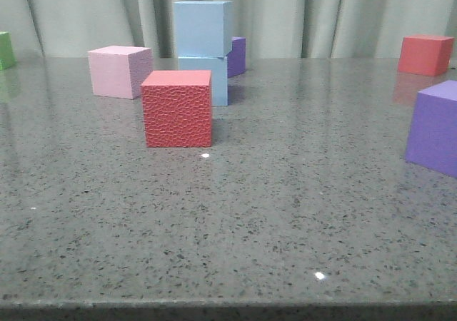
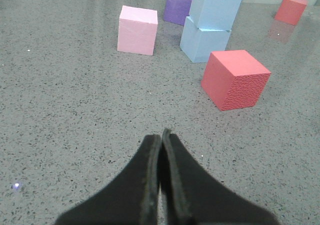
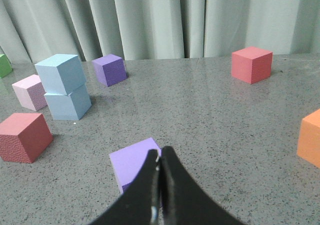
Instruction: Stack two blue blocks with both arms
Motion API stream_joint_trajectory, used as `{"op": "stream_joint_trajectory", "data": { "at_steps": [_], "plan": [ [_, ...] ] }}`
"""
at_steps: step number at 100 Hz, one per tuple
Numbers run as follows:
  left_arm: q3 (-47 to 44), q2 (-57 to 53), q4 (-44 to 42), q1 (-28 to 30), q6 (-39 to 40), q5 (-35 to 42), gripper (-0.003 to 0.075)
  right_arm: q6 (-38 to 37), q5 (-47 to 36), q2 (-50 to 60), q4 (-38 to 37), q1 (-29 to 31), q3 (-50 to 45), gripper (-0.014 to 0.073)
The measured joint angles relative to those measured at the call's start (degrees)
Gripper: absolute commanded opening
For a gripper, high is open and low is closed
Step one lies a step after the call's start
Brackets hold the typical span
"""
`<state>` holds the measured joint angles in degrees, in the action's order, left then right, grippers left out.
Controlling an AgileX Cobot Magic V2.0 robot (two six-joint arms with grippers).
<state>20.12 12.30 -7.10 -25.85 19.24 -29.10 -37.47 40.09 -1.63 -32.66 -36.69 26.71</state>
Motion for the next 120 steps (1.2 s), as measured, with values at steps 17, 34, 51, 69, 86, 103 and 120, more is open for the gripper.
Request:
{"op": "stream_joint_trajectory", "data": {
  "at_steps": [17,34,51,69,86,103,120],
  "plan": [
    [-1.0,0.0,-1.2,0.0,0.0,0.3,-0.0019,0.0,0.0,0.0,0.0,0.0,0.0,-0.0113],
    [-4.5,0.0,0.8,1.5,-2.3,6.9,-0.0019,0.0,0.0,0.0,0.0,0.0,0.0,-0.0113],
    [-7.7,-2.4,3.4,7.7,-11.8,17.5,-0.0019,0.0,0.0,0.0,0.0,0.0,0.0,-0.0113],
    [-11.4,-6.4,6.2,14.8,-17.5,20.5,-0.0019,0.0,0.0,0.0,0.0,0.0,0.0,-0.0113],
    [-16.6,-11.2,6.6,20.3,-17.8,24.2,-0.0019,0.0,0.0,0.0,0.0,0.0,0.0,-0.0113],
    [-20.4,-12.6,7.1,24.5,-17.8,24.6,-0.0019,0.0,-0.1,0.0,0.0,0.0,0.0,-0.0113],
    [-20.4,-12.6,7.1,26.1,-17.8,25.1,-0.0019,0.0,-0.1,0.0,0.0,0.0,0.0,-0.0113]
  ]
}}
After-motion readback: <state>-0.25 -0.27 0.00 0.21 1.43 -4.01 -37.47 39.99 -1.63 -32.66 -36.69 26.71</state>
